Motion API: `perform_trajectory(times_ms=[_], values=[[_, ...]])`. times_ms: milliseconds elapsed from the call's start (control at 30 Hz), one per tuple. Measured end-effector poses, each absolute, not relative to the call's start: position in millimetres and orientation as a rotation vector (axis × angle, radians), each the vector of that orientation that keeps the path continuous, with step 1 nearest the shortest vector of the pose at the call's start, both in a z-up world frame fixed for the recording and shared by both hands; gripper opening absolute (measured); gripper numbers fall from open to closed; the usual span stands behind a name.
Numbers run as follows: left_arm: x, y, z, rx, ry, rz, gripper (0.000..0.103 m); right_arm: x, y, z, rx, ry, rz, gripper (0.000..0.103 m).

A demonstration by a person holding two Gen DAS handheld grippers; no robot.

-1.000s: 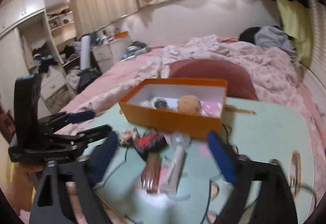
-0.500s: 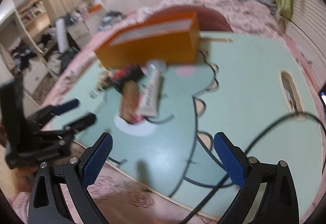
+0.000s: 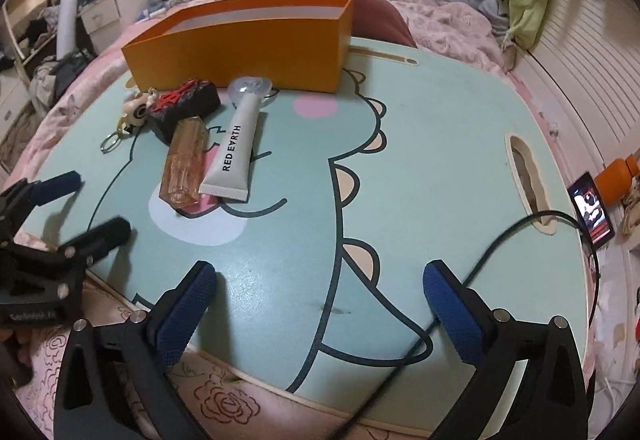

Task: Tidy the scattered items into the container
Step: 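Withdraw both open grippers from the box back over the table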

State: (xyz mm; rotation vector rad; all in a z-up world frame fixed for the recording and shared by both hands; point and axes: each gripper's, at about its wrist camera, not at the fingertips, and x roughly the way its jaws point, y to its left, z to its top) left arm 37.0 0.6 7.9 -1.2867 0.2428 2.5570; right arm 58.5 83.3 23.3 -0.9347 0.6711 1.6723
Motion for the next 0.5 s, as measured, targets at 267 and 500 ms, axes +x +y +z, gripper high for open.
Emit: perform_trajectory(times_ms=[267, 500], values=[[36.9, -0.3, 8.3, -1.286, 0.243, 2.557, 0.103, 58.3, 85.0, 23.6, -0.946, 0.67, 1.691, 0.103], [37.0, -0.1, 8.3, -1.287, 0.242, 2.556, 0.103, 56.8, 86.6, 23.7, -0.914, 0.651, 1.692, 0.103]])
